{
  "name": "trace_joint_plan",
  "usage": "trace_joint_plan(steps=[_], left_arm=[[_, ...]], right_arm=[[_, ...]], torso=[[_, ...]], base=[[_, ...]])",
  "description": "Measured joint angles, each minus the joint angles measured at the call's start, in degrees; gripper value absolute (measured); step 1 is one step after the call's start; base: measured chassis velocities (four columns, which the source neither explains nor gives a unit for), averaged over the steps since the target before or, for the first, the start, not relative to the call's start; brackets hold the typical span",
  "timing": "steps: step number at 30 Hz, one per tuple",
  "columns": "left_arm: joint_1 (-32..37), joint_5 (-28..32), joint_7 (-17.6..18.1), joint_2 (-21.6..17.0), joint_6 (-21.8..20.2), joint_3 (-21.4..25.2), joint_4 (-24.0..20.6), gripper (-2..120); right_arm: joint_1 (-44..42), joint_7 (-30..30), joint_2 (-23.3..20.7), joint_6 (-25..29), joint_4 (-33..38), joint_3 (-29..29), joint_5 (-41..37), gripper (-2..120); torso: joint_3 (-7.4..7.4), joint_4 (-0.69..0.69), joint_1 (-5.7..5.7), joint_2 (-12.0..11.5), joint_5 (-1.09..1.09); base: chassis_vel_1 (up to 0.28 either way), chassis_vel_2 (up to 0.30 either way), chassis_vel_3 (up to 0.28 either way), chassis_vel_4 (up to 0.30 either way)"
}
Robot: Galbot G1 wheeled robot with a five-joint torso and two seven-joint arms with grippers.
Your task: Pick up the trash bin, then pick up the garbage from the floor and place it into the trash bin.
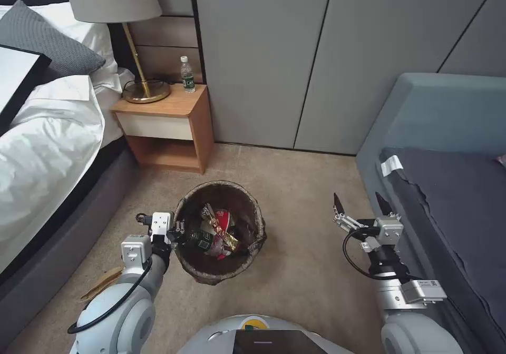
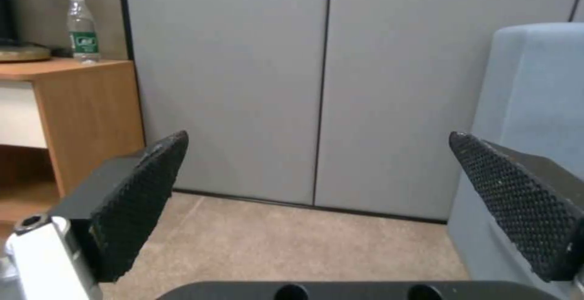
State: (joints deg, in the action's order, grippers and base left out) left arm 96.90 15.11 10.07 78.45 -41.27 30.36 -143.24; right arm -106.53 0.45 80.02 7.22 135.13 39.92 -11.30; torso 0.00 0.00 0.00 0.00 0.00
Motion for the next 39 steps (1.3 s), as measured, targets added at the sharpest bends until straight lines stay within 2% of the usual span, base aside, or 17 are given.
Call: trace_joint_plan(steps=[39], left_arm=[[0.5, 0.1, -0.1, 0.3, 0.0, -0.2, 0.0, 2]], right_arm=[[1.1, 0.9, 0.2, -0.6, -1.2, -1.3, 0.1, 100]], torso=[[0.00, 0.01, 0.00, 0.0, 0.00]], base=[[0.034, 0.039, 0.036, 0.037]])
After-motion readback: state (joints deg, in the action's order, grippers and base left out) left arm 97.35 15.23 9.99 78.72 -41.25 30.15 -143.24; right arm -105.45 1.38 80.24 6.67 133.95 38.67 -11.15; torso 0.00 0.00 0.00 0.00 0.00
